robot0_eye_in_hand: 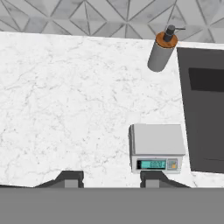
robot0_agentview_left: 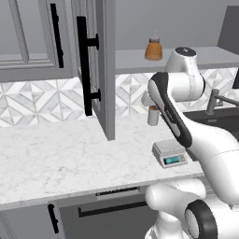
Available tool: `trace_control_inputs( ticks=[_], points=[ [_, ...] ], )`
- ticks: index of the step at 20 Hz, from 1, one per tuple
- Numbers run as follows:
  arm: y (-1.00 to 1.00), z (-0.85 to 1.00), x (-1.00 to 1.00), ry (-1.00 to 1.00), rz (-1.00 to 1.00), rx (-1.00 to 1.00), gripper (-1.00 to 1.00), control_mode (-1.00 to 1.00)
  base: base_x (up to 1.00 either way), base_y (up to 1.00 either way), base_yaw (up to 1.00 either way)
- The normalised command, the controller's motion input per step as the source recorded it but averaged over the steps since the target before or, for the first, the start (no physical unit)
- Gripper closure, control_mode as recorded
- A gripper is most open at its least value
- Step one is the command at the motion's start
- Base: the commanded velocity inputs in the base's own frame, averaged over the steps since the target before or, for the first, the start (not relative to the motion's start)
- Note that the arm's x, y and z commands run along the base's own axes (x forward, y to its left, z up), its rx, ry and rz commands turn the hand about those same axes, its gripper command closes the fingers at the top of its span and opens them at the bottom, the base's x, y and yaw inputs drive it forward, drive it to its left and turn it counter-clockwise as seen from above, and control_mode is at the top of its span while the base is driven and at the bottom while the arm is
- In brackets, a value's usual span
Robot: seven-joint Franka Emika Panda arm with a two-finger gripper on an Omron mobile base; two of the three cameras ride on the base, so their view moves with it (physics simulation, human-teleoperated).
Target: Pick the honey bottle and place it on the digital scale for weighing, and close the cabinet.
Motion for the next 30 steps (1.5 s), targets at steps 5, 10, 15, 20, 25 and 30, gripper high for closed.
trace_control_inputs(
  ticks=[5,10,15,20,25,30],
  points=[
    [0.03,0.0,-0.28,-0.03,-0.02,0.0,-1.0,-1.0,0.0,0.0,0.0],
    [0.02,0.38,-0.31,-0.27,-0.01,0.0,-1.0,-1.0,0.0,0.0,0.0],
    [0.0,0.53,-0.32,-0.35,0.0,0.0,-1.0,-1.0,0.0,0.0,0.0],
    [-0.11,0.48,-0.19,-0.24,0.0,0.0,-1.0,-1.0,0.0,0.0,0.0],
    [-0.2,0.5,-0.27,-0.26,0.01,0.0,-1.0,-1.0,0.0,0.0,0.0],
    [-0.14,0.59,-0.23,-0.27,0.02,0.0,-1.0,-1.0,0.0,0.0,0.0]
  ],
)
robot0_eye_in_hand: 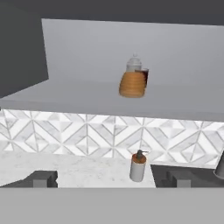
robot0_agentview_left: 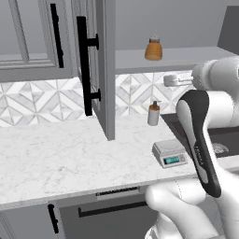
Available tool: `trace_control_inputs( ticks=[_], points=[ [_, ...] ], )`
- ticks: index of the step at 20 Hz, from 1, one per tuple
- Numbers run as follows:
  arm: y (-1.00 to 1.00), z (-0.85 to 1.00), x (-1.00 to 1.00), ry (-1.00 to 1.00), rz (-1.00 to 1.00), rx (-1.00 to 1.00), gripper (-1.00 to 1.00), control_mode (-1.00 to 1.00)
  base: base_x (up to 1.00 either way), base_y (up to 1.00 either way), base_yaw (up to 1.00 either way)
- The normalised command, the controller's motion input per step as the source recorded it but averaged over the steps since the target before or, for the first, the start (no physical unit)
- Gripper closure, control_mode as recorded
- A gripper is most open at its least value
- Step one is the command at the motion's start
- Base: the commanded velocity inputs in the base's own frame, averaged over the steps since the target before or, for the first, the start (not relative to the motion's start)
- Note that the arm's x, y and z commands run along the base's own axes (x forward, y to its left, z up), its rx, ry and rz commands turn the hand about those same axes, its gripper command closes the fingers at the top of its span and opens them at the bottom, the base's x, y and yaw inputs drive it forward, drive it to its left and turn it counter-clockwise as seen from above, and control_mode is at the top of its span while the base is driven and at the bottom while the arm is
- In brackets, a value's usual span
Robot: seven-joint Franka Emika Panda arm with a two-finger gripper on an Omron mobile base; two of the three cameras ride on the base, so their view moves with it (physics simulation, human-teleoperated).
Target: Pick the honey bottle and place it on the digital scale for weighing, and close the cabinet.
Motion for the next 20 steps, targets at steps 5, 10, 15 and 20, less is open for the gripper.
trace_control_inputs(
  ticks=[5,10,15,20],
  points=[
    [0.0,0.48,-0.01,-0.03,0.0,0.0,-1.0,-1.0,0.0,0.0,0.0],
    [-0.03,0.26,0.04,0.0,0.0,0.0,-1.0,-1.0,0.0,0.0,0.0],
    [-0.15,0.16,0.08,-0.08,0.0,0.0,-1.0,-1.0,0.0,0.0,0.0],
    [-0.24,0.06,0.11,-0.1,0.0,0.0,-1.0,-1.0,0.0,0.0,0.0]
  ],
)
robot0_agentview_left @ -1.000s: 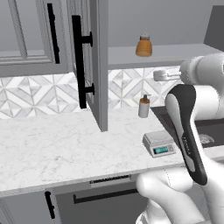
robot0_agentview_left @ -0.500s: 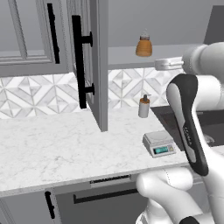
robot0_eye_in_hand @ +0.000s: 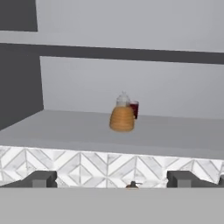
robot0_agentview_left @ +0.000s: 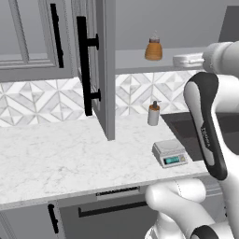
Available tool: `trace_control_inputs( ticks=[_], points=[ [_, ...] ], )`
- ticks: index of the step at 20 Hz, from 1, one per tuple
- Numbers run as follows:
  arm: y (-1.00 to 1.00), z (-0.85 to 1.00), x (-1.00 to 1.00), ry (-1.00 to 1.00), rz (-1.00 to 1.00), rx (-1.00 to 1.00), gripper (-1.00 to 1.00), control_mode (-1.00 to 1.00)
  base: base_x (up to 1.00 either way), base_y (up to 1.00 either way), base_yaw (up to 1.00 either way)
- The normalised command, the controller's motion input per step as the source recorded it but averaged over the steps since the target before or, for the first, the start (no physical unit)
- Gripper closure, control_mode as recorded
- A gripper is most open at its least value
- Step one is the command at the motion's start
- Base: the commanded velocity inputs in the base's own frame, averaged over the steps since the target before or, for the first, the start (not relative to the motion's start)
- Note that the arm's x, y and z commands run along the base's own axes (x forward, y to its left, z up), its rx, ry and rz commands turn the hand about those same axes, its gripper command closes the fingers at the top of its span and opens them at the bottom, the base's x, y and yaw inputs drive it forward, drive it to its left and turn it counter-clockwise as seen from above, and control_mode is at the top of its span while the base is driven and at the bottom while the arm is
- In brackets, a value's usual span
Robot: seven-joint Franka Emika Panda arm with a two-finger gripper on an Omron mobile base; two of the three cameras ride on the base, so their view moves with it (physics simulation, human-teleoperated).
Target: Pick the honey bottle and place it on the digital scale for weighing, and close the cabinet.
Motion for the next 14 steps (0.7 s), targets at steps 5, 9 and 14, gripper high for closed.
trace_control_inputs(
  ticks=[5,9,14],
  points=[
    [-0.14,0.0,0.22,-0.07,0.0,0.0,-1.0,-1.0,0.0,0.0,0.0],
    [-0.13,0.0,0.29,-0.02,0.0,0.0,-1.0,-1.0,0.0,0.0,0.0],
    [-0.19,0.0,0.33,0.0,0.0,0.0,-1.0,-1.0,0.0,0.0,0.0]
  ],
)
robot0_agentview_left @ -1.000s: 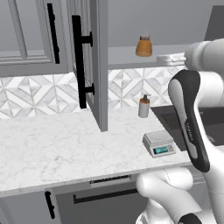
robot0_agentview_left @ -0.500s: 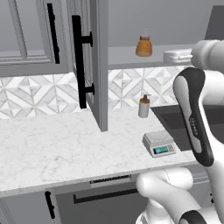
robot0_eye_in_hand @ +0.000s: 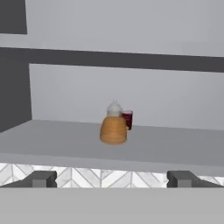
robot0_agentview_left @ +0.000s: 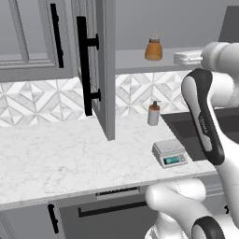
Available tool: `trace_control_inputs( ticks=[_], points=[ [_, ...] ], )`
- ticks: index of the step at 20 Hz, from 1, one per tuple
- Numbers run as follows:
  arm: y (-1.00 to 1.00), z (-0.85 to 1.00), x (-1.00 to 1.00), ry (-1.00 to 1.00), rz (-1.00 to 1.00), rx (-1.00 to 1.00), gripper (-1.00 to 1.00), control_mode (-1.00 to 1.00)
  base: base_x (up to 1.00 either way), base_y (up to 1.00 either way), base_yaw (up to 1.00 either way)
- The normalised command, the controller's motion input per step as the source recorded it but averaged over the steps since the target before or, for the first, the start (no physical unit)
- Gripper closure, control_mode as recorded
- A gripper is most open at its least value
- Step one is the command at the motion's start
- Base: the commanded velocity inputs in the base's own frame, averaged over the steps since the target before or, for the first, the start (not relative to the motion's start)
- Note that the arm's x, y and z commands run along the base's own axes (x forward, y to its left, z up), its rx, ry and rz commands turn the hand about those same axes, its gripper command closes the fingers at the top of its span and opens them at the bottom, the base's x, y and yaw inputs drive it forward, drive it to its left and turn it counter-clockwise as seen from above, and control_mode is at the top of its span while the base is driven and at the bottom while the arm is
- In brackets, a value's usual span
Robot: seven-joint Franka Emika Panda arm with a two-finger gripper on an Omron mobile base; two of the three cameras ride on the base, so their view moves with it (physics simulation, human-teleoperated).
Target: Pick the honey bottle and place it on the digital scale for weighing, and close the cabinet.
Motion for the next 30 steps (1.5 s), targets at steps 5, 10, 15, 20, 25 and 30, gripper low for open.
trace_control_inputs(
  ticks=[5,10,15,20,25,30],
  points=[
    [0.0,0.0,0.48,0.0,-0.03,0.0,-1.0,-1.0,0.0,0.0,0.0],
    [0.0,0.0,0.58,0.0,-0.01,0.0,-1.0,-1.0,0.0,0.0,0.0],
    [0.0,0.0,0.53,0.0,0.0,0.0,-1.0,-1.0,0.0,0.0,0.0],
    [0.0,0.0,0.46,0.0,0.0,0.0,-1.0,-1.0,0.0,0.0,0.0],
    [0.0,0.0,0.41,-0.04,0.0,0.0,-1.0,-1.0,0.0,0.0,0.0],
    [0.01,0.01,0.43,-0.05,0.0,0.0,-1.0,-1.0,0.0,0.0,0.0]
  ],
)
